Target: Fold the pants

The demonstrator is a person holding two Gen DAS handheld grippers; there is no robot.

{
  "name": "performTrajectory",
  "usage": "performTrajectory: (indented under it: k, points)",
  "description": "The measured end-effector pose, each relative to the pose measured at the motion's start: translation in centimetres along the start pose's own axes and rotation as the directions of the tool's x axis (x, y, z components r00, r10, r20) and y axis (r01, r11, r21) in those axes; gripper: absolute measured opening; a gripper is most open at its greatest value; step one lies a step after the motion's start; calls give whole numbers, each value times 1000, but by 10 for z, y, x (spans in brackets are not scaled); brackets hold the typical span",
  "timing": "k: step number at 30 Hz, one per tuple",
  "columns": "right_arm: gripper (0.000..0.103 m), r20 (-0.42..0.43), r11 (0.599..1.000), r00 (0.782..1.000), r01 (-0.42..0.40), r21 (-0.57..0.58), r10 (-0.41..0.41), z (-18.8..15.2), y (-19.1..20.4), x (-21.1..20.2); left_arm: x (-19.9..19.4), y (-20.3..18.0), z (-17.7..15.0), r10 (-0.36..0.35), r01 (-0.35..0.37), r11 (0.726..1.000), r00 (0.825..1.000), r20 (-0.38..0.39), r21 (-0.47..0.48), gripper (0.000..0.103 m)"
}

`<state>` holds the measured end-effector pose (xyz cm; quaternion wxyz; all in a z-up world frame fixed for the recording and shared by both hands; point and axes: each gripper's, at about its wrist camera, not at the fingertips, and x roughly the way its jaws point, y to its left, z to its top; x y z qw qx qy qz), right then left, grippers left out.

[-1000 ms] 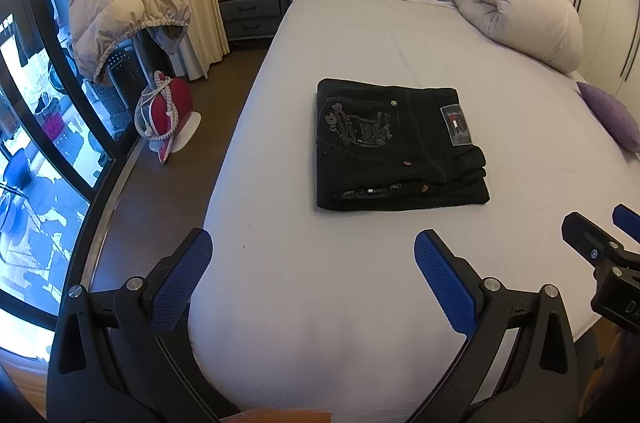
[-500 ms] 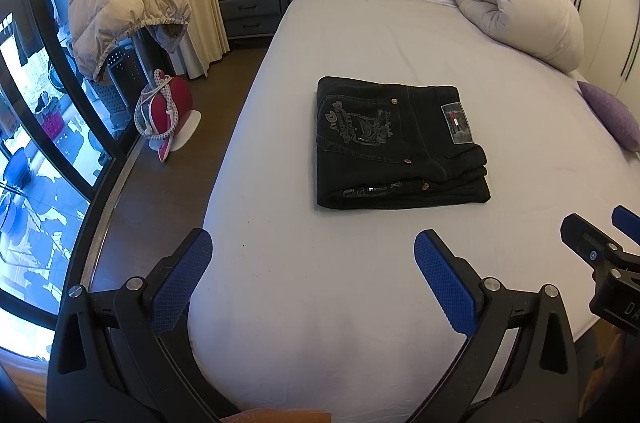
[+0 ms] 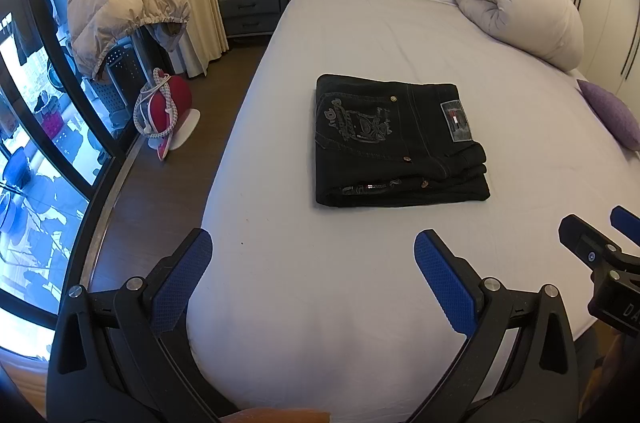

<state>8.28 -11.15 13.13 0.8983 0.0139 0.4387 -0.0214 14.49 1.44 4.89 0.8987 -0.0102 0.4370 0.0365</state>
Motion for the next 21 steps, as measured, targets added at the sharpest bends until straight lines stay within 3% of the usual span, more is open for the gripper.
performTrajectory:
  k: [21]
  points:
    - [103,-22,1000,1000,-10,2,10,-4,-5,5,6,1,-4,1,-1,1000,1000,-9,-3,103]
